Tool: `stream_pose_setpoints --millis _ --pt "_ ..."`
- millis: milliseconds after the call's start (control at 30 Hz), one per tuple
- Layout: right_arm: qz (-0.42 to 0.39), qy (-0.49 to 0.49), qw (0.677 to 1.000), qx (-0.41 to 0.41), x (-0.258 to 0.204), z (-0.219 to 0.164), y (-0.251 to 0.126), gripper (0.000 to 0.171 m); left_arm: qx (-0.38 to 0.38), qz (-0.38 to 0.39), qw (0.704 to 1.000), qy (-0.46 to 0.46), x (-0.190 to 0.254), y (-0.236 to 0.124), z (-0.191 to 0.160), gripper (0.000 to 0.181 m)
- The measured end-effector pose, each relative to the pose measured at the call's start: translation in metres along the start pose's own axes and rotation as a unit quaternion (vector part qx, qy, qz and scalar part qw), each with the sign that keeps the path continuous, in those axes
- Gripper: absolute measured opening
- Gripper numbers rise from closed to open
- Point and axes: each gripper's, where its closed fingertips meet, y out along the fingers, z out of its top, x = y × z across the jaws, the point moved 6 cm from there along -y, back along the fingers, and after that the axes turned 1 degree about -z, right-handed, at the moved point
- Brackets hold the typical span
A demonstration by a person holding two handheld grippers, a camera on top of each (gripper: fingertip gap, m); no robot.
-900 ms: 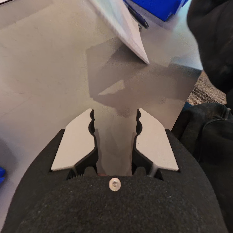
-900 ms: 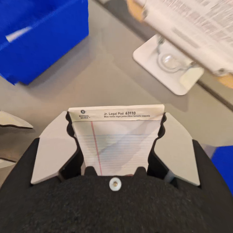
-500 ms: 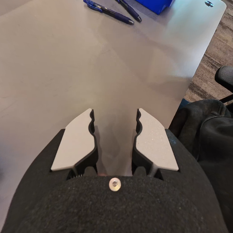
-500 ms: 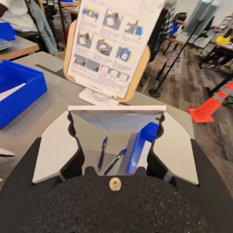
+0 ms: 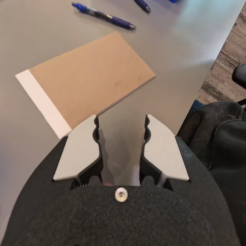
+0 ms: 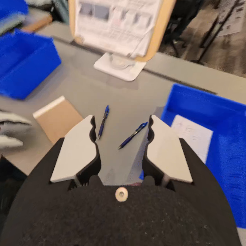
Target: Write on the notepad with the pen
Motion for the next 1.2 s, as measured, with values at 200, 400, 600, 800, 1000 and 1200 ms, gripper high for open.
stream_pose_setpoints --millis 200,400,600,800,1000,1200 --pt "0.084 -0.076 0.992 -0.049 -0.109 -0.063 0.054 0.081 0.02 0.018 0.999 -0.026 -0.005 -0.017 -0.004 0.066" --pt "0.172 -0.223 0.946 -0.16 -0.189 -0.114 0.125 0.101 0.026 0.031 0.999 -0.035 -0.009 -0.032 -0.017 0.066" --pt "0.209 -0.334 0.887 -0.242 -0.194 -0.105 0.174 0.13 0.013 0.024 0.999 -0.026 -0.005 -0.031 -0.022 0.067" --pt "0.267 -0.314 0.855 -0.316 -0.204 -0.112 0.197 0.146 0.005 -0.003 1.0 -0.015 0.004 -0.026 -0.023 0.067" --pt "0.273 -0.275 0.88 -0.275 -0.215 -0.085 0.18 0.146 0.004 -0.004 1.0 -0.021 -0.002 -0.03 -0.026 0.067" --pt "0.23 -0.263 0.894 -0.283 -0.23 -0.113 0.197 0.143 0.01 -0.022 0.999 -0.035 -0.005 -0.03 -0.027 0.066"
